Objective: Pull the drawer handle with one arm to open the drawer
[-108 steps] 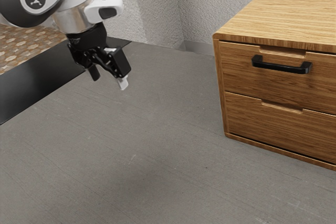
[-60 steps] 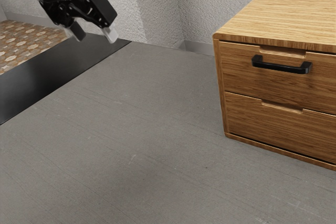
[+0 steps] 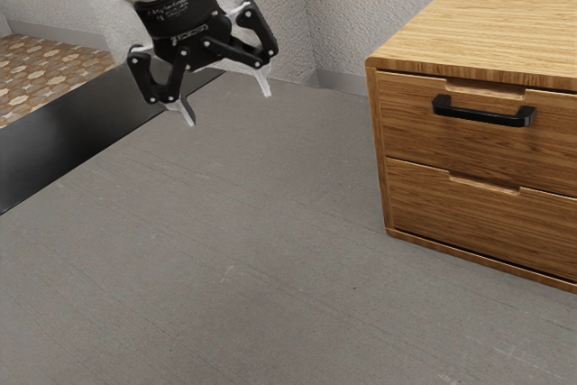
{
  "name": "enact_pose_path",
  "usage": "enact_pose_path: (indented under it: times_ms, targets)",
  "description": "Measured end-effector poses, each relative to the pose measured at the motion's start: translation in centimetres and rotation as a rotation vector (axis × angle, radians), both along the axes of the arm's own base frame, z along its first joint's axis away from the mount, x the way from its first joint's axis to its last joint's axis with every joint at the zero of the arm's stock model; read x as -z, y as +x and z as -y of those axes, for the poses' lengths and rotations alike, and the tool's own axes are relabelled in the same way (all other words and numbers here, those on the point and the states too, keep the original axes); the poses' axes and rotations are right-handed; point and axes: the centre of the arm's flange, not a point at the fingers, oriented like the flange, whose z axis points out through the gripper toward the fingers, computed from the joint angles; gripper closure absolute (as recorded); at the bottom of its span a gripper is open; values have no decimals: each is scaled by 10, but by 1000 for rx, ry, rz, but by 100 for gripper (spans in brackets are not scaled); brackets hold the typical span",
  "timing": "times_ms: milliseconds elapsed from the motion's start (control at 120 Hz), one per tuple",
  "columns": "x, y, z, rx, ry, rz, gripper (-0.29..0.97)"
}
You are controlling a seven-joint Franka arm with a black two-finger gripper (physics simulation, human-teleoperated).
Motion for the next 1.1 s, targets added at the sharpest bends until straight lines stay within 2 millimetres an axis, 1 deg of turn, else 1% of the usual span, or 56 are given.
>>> enact_pose_path:
  times_ms: [100, 217, 275, 367, 425, 525, 617, 767, 842, 975, 1100]
  targets:
    - [6, 8, 4, -81, -16, 2, 0]
    - [24, 28, 15, -150, -33, -5, 0]
    - [29, 34, 29, -159, -41, 1, 0]
    - [29, 35, 60, -144, -58, 26, 0]
    - [32, 39, 74, -143, -68, 38, 0]
    - [39, 48, 85, -159, -78, 53, 1]
    - [40, 51, 92, -168, -73, 74, 1]
    - [45, 54, 120, -155, -85, 100, 1]
    - [44, 55, 124, -169, -97, 111, 1]
    - [50, 64, 126, -219, -122, 119, 1]
    - [64, 77, 138, -241, -141, 123, 1]
